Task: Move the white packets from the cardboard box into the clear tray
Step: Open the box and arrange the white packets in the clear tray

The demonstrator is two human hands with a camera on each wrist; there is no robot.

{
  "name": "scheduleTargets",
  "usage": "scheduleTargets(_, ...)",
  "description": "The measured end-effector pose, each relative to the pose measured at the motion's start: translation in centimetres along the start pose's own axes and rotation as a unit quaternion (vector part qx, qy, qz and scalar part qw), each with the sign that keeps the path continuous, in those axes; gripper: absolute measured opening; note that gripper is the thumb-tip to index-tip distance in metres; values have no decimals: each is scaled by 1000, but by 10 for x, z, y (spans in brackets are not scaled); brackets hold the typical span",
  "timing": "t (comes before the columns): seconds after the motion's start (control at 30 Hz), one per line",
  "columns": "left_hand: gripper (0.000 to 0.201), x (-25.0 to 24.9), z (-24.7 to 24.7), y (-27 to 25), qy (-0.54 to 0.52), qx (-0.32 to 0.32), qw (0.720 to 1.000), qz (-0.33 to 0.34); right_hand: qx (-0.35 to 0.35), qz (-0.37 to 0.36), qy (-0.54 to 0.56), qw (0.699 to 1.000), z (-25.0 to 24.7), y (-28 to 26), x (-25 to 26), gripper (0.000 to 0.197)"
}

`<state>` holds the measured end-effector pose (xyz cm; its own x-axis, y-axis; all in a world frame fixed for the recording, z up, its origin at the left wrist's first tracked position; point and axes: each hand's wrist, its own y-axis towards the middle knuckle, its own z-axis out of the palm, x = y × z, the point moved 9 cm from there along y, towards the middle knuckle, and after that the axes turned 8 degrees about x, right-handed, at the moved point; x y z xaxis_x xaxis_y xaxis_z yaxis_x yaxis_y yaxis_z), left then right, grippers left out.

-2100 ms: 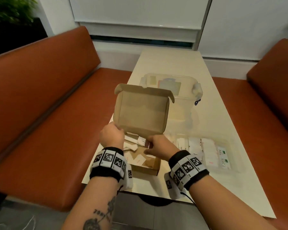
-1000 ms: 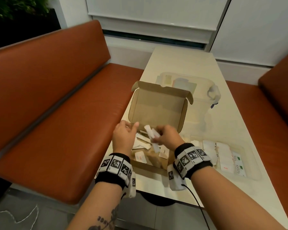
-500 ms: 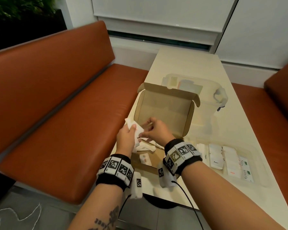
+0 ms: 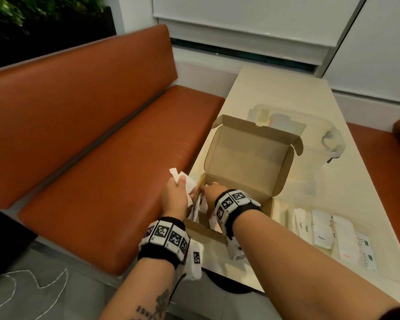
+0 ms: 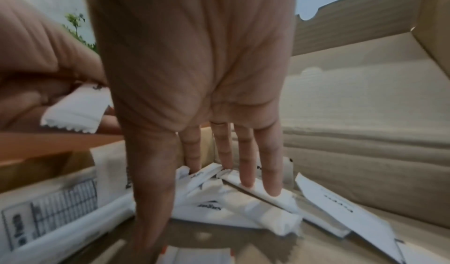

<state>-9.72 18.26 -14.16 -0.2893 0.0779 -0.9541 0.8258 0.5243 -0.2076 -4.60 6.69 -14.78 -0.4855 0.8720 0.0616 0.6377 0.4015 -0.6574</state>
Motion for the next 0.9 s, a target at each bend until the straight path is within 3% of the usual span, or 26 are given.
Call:
scheduleTargets(0.23,31,0,-3,3,23,-1,1000,3,26,0,-5,1000,1,2,-4,58)
scheduleTargets(0.53,17,-2,18,0,-65,43,997,-9,-57,-14,-23,998,-9,2,-18,27)
scheduleTargets(0.67,14,-1,31,-2,-99,69,992,-22,-98,4,70,993,-19,-6,-37,23)
scheduleTargets(0.73,19,0,34,-1,-106,72,991,-25,-152,9,150,977,-34,-17,-52,20)
scheduleTargets(0.83,22,1,42,-1,-133,81,987,-38,-250,5,301,920,-57,-41,-73,14)
scheduleTargets(0.9,19,4,53,-3,-161,102,980,-54,-260,-17,378,888,-61,-50,-75,16)
